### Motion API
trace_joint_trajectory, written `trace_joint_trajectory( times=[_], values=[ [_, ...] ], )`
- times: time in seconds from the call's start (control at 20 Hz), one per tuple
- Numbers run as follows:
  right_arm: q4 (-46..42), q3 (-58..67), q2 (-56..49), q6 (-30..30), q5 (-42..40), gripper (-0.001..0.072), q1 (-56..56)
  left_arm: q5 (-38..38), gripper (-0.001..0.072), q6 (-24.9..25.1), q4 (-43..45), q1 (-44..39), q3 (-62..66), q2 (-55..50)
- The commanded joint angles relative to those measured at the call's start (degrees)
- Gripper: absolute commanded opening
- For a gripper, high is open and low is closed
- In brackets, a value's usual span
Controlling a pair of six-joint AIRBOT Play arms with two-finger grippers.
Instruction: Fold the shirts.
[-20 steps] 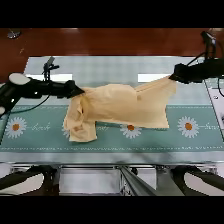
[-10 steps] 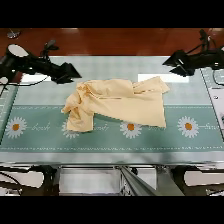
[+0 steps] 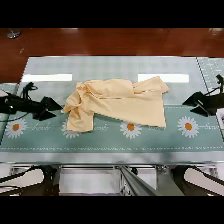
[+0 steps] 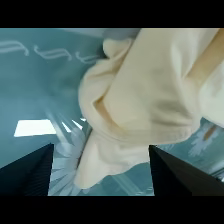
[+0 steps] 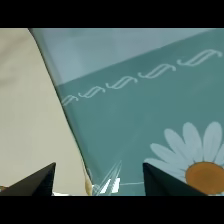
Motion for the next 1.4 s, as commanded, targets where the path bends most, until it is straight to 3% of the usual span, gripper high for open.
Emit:
trace_joint_trajectory(
  times=[0.0, 0.35, 0.4, 0.45, 0.5, 0.75, 1.05, 1.1, 1.15, 1.2, 1.35],
  values=[
    [3.3, -7.8, 2.7, -1.7, -3.0, 0.0616, -1.2, 7.6, 0.0701, 8.6, -13.7, -0.3, -12.0, 1.5],
    [7.5, -7.9, 2.7, -2.8, -2.0, 0.0617, -0.5, 20.6, 0.0698, 10.3, -19.6, -18.7, -15.0, 1.2],
    [6.4, -7.9, 2.4, -2.6, -1.6, 0.0617, 0.9, 22.3, 0.0619, 10.2, -20.0, -20.9, -14.5, 1.2],
    [5.9, -7.9, 1.5, -2.2, -1.0, 0.0617, 2.8, 22.4, 0.0223, 10.3, -20.0, -22.3, -13.7, 1.2],
    [5.8, -7.9, 0.2, -1.6, -1.0, 0.0617, 4.8, 22.3, 0.0029, 10.3, -20.0, -23.3, -12.9, 1.2],
    [7.8, -7.8, -7.1, 0.4, -3.2, 0.0617, 13.6, 16.9, 0.0025, 10.3, -20.0, -23.8, -8.9, 1.3],
    [13.7, -4.2, -13.3, 0.9, -5.4, 0.06, 21.0, 16.8, 0.0025, 10.3, -20.0, -23.9, -8.2, 1.2],
    [13.9, -2.9, -13.8, 0.9, -5.6, 0.0437, 22.5, 16.8, 0.0025, 10.3, -20.0, -23.9, -8.2, 1.3],
    [13.9, -1.2, -14.2, 0.6, -5.5, 0.0103, 24.2, 16.4, 0.0025, 10.3, -20.0, -23.8, -7.8, 1.3],
    [13.9, 0.9, -14.2, -0.8, -5.1, 0.0027, 25.4, 15.8, 0.0024, 10.3, -20.0, -23.6, -6.8, 1.4],
    [13.7, 14.8, -13.7, -0.9, 1.2, 0.0026, 26.1, 10.8, 0.0024, 10.3, -20.0, -20.4, 2.3, 3.7]
  ],
)
